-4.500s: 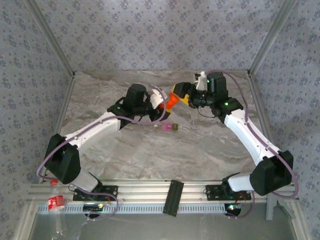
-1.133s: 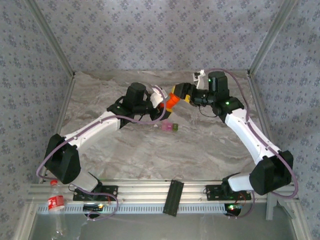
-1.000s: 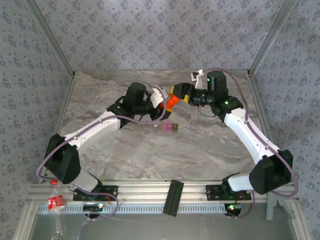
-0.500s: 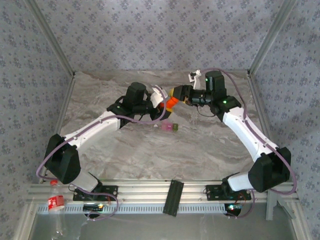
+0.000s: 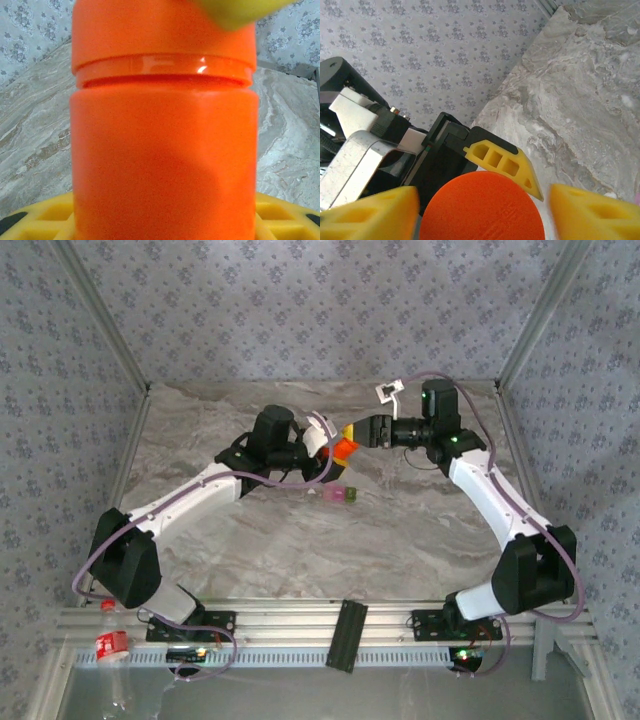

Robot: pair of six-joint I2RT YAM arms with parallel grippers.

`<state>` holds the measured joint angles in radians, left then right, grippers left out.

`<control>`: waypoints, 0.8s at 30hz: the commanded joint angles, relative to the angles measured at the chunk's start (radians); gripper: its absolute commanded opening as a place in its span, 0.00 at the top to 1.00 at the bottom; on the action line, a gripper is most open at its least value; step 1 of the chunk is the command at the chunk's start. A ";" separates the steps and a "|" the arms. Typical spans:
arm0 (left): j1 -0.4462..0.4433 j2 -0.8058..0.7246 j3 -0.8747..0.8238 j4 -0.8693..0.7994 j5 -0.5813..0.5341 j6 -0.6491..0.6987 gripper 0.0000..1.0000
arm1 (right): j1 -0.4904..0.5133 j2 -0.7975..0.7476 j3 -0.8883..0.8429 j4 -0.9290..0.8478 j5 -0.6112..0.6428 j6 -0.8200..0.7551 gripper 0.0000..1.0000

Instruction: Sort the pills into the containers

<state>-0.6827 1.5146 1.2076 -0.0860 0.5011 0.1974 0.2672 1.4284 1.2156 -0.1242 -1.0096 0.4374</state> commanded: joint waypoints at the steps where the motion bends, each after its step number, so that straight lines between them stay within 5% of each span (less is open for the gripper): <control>1: 0.002 -0.020 0.031 0.020 0.004 0.000 1.00 | -0.026 -0.054 0.000 0.031 0.042 0.071 0.15; 6: 0.003 -0.020 0.030 0.014 -0.027 0.024 1.00 | -0.075 -0.148 -0.076 0.075 0.141 0.309 0.14; 10: 0.002 -0.011 0.037 -0.003 -0.055 0.051 1.00 | -0.052 -0.175 -0.061 -0.072 0.272 0.407 0.16; 16: 0.003 0.004 0.053 -0.021 -0.056 0.063 1.00 | 0.039 -0.163 -0.031 -0.171 0.412 0.445 0.17; 24: 0.001 0.005 0.049 -0.024 -0.053 0.058 1.00 | 0.106 -0.121 0.022 -0.149 0.424 0.435 0.20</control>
<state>-0.6827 1.5146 1.2171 -0.1135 0.4477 0.2401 0.3576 1.2953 1.1950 -0.2661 -0.6147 0.8581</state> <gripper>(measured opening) 0.537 0.807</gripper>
